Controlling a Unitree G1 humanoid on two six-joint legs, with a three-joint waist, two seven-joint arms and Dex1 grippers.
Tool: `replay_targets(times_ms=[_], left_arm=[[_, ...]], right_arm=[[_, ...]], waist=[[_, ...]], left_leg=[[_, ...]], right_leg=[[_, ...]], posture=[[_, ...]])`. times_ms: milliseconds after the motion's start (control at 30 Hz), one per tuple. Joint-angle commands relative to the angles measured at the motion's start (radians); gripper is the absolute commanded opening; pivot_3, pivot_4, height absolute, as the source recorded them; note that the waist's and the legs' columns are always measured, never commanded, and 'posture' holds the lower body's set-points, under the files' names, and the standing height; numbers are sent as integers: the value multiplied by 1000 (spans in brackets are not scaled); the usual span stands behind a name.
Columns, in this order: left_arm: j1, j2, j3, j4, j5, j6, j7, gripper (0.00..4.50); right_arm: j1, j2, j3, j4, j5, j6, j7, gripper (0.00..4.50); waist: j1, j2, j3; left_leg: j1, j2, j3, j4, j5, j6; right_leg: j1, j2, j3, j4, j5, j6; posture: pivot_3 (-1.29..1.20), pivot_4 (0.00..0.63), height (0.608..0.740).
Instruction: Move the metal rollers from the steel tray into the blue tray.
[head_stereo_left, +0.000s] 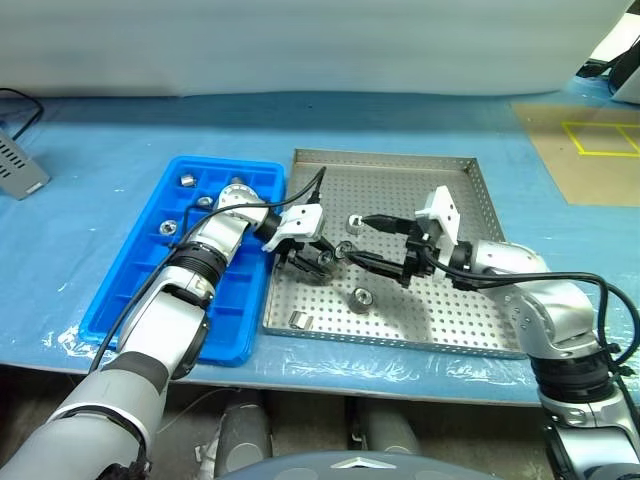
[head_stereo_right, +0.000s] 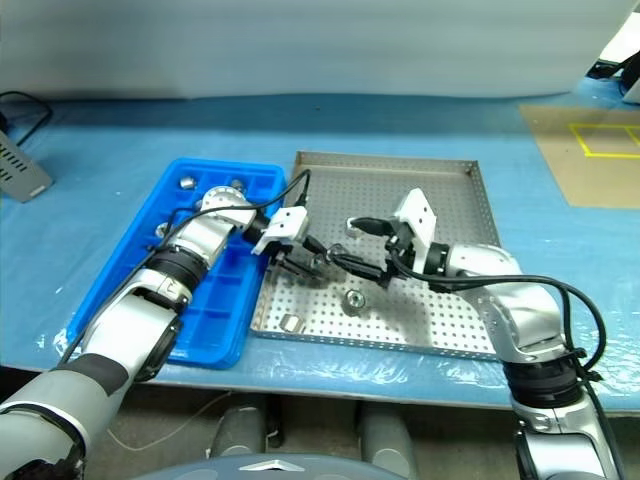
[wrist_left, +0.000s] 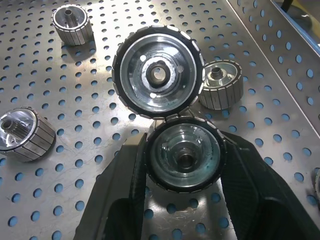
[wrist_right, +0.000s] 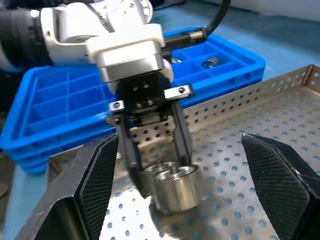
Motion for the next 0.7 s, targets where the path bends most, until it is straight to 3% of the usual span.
replay_targets(times_ms=[33, 500, 600, 700], left_arm=[[-4, 7, 10, -35, -13, 1, 5, 1740], [-3, 6, 12, -45, -19, 7, 12, 1740], [-4, 7, 11, -42, -17, 4, 10, 1740], [-8, 3, 11, -37, -16, 3, 14, 1740]], right_arm=[[-2, -2, 27, -1, -45, -39, -12, 4109], [-11, 34, 81, 73, -101, -91, 14, 4109], [-4, 33, 84, 62, -104, -86, 14, 3508], [0, 24, 90, 54, -114, -81, 15, 2507]], waist=[[1, 0, 0], [1, 0, 0], [1, 0, 0], [1, 0, 0]], left_leg=[[0, 0, 0, 0, 0, 0], [0, -4, 0, 3, 0, 2], [0, -4, 0, 5, 0, 1], [1, -4, 0, 6, 0, 1]], right_leg=[[0, 0, 0, 0, 0, 0], [0, -1, 1, 3, 0, 0], [0, -1, 1, 7, 0, 0], [0, -1, 1, 9, 0, 0]], posture=[[-353, 150, 740], [-348, 150, 740], [-351, 150, 740], [-355, 150, 740]])
